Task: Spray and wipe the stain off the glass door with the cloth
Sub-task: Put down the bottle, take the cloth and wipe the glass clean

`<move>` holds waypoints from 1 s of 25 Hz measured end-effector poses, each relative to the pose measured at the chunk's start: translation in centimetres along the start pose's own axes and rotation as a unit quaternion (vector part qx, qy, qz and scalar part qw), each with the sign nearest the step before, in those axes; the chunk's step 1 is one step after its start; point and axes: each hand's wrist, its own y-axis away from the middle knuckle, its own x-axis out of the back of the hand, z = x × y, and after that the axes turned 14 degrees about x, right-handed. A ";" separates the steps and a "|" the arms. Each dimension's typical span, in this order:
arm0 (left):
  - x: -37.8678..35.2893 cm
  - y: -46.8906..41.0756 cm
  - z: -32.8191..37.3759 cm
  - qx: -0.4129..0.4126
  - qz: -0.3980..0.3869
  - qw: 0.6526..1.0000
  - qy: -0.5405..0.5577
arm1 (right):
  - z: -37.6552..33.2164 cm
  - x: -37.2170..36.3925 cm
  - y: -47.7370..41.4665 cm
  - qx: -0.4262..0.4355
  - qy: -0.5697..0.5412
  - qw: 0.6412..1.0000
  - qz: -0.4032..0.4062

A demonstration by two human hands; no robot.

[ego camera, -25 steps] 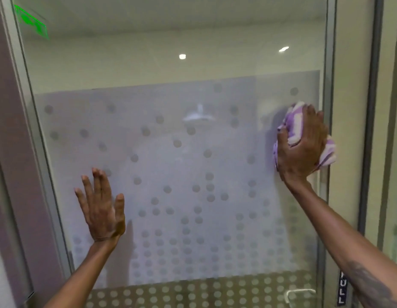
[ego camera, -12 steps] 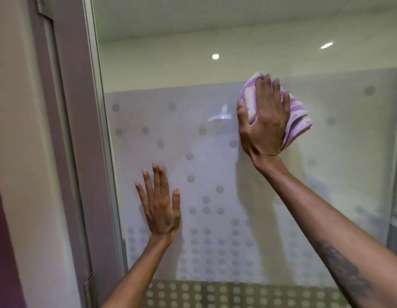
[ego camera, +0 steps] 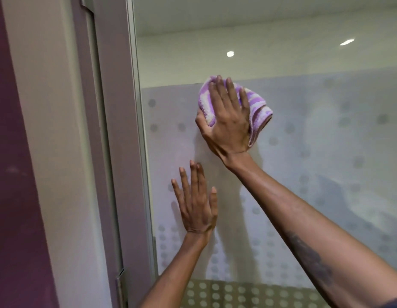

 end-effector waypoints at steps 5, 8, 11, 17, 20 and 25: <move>-0.2 0.2 -0.6 -0.023 0.015 1.000 0.013 | -5.5 -2.3 -1.4 0.108 -0.056 0.989 -0.086; -0.1 0.0 -0.7 -0.018 0.006 1.000 0.012 | -6.0 -2.5 -1.7 0.204 -0.078 0.964 -0.154; 0.0 -0.3 -0.6 -0.007 -0.004 1.000 -0.006 | -3.5 -1.4 -1.3 0.311 -0.074 0.927 -0.195; 0.3 -0.3 -0.7 -0.003 -0.008 1.000 -0.014 | 5.1 3.6 7.1 0.289 -0.043 0.947 -0.134; 0.5 0.0 -0.5 -0.005 -0.012 1.000 -0.008 | 8.8 5.9 12.3 0.300 -0.037 0.945 -0.125; 0.3 0.3 -0.3 0.000 -0.008 1.000 0.005 | 10.0 6.1 12.8 0.213 0.020 0.974 -0.069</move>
